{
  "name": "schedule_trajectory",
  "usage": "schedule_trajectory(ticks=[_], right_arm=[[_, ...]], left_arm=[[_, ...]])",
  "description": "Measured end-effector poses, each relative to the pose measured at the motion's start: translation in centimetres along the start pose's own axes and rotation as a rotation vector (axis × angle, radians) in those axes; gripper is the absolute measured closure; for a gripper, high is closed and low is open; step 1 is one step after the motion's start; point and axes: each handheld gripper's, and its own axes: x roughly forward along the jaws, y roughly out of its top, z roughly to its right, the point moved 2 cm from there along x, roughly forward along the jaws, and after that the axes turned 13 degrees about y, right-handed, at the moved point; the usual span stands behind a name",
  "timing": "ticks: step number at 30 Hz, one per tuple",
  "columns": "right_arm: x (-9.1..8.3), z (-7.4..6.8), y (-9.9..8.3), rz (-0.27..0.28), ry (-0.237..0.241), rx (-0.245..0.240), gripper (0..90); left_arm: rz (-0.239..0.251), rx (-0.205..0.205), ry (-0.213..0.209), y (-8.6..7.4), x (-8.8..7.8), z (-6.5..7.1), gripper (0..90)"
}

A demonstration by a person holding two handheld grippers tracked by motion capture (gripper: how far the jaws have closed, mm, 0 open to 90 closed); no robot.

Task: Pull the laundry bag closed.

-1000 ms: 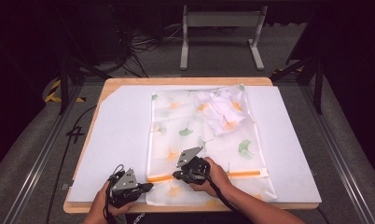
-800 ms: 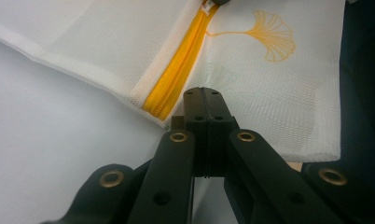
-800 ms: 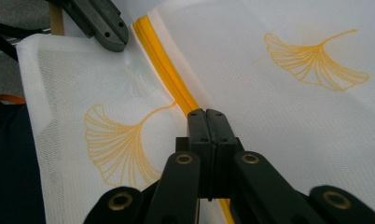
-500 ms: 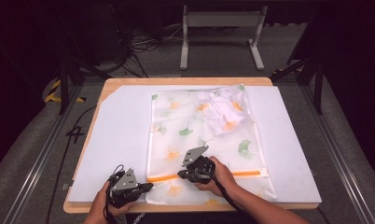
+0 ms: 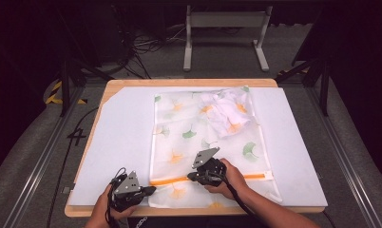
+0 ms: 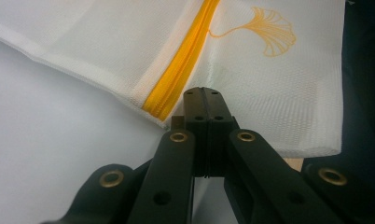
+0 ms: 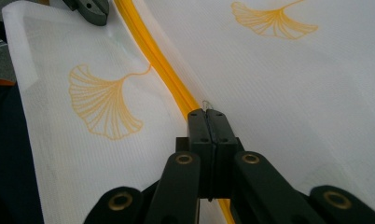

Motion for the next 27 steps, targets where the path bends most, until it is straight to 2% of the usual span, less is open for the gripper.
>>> schedule_trajectory(ticks=[13,27], right_arm=[[-0.9,0.3,-1.0,0.001,-0.008,0.008,90.0],[-2.7,0.5,-2.4,0.005,-0.031,0.020,90.0]], left_arm=[[0.001,0.004,-0.001,0.0,0.0,0.0,90.0],[0.002,-0.007,-0.005,0.0,0.0,0.0,90.0]])
